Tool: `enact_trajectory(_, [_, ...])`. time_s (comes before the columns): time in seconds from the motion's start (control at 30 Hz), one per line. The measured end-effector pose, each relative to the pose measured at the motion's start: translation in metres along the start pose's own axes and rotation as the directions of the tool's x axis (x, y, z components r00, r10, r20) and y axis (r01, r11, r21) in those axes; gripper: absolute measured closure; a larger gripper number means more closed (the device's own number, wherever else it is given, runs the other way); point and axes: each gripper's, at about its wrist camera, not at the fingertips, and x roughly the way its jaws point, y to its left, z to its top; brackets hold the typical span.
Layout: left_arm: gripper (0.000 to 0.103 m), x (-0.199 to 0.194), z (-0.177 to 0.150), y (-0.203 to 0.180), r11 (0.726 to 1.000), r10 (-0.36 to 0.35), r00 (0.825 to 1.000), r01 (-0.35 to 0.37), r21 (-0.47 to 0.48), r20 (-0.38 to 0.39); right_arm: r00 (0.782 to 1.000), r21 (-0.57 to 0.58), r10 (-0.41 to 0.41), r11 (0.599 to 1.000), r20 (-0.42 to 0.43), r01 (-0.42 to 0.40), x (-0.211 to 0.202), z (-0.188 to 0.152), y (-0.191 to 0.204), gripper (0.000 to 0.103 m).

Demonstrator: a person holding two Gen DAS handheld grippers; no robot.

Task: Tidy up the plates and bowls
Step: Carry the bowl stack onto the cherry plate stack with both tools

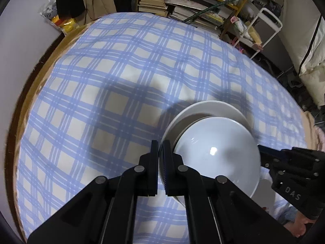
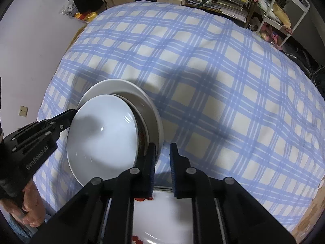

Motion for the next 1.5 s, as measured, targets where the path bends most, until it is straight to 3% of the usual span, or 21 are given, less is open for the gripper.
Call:
enact_trajectory(0.07, [0.098, 0.002, 0.0, -0.002, 1.0, 0.011, 1.0, -0.011, 0.0, -0.004, 1.0, 0.02, 0.007, 1.0, -0.005, -0.007, 0.001, 0.002, 0.0, 0.088])
enact_trajectory(0.23, [0.099, 0.006, 0.002, 0.006, 0.998, -0.044, 0.999, 0.043, -0.043, -0.013, 1.0, 0.073, 0.022, 0.997, -0.009, -0.021, 0.005, 0.005, -0.007, 0.091])
enact_trajectory(0.8, [0.099, 0.007, -0.001, -0.001, 0.997, -0.016, 1.0, 0.016, -0.072, 0.0, 0.994, 0.164, 0.088, 0.982, 0.057, -0.097, 0.01, -0.005, -0.019, 0.095])
enact_trajectory(1.13, [0.1, 0.005, -0.004, -0.005, 1.0, 0.011, 0.999, -0.01, -0.029, 0.032, 0.99, 0.193, 0.11, 0.973, 0.087, -0.126, 0.011, -0.008, -0.022, 0.094])
enact_trajectory(1.5, [0.101, -0.01, -0.012, -0.004, 0.998, 0.038, 0.999, -0.036, -0.06, 0.027, 0.995, 0.129, 0.06, 0.989, 0.074, -0.069, -0.008, -0.005, -0.005, 0.094])
